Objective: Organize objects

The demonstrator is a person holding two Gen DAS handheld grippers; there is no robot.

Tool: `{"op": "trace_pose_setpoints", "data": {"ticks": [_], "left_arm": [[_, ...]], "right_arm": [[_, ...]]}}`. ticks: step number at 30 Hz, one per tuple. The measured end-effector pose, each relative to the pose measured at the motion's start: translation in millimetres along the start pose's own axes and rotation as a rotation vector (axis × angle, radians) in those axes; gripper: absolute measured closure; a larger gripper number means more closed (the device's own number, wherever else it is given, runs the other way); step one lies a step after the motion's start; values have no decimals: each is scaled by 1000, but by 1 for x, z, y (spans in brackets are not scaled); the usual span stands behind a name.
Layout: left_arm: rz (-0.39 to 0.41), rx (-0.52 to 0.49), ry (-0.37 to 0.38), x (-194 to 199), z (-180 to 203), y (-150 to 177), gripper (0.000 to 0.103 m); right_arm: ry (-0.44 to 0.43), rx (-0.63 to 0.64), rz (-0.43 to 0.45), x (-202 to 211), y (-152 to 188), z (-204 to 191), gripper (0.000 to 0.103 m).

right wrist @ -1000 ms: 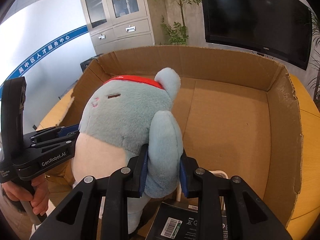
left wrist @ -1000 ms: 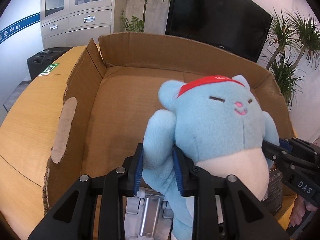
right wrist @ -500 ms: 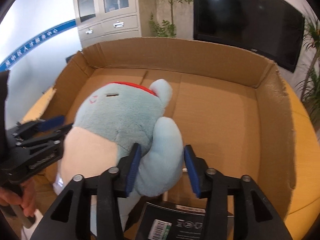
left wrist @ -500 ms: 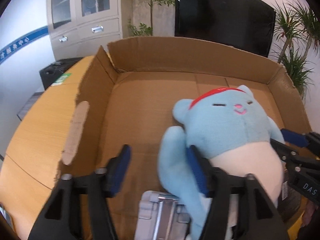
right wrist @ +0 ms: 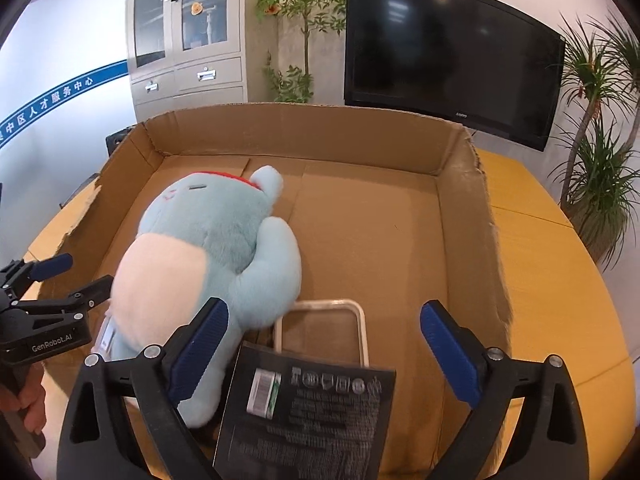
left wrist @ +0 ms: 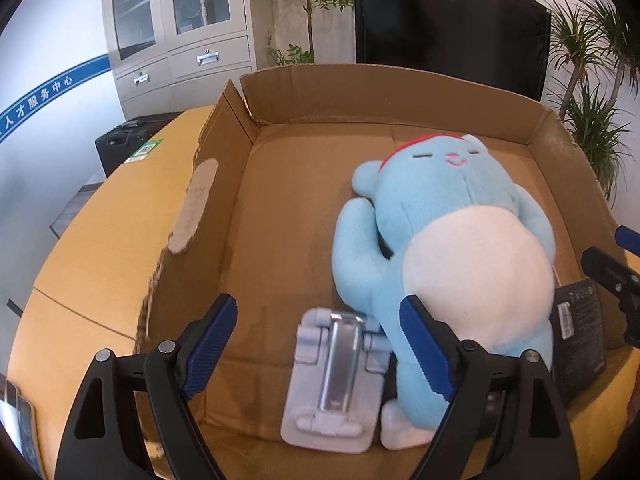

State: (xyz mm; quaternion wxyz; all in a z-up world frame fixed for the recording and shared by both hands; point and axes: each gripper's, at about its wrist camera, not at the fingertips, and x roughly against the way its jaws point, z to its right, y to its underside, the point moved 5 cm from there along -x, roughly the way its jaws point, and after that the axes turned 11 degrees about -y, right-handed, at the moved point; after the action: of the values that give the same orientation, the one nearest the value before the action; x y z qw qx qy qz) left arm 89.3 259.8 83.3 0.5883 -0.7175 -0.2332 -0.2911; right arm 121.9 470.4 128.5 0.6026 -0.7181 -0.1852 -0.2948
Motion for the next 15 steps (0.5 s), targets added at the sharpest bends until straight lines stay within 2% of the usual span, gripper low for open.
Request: {"op": "trace_pose_setpoints", "data": {"ticks": [2,6,15], "left_arm": [[5,3,3,8,1,6,11],[34,2,-19,21,2,14,11],[25,73,-6,28,-4,52,10]], "right_arm": [[-8,-16,18,11,6,0,5],[-4,-10,49,28,23,-6,4],[6,16,132,47,82,-17,3]]}}
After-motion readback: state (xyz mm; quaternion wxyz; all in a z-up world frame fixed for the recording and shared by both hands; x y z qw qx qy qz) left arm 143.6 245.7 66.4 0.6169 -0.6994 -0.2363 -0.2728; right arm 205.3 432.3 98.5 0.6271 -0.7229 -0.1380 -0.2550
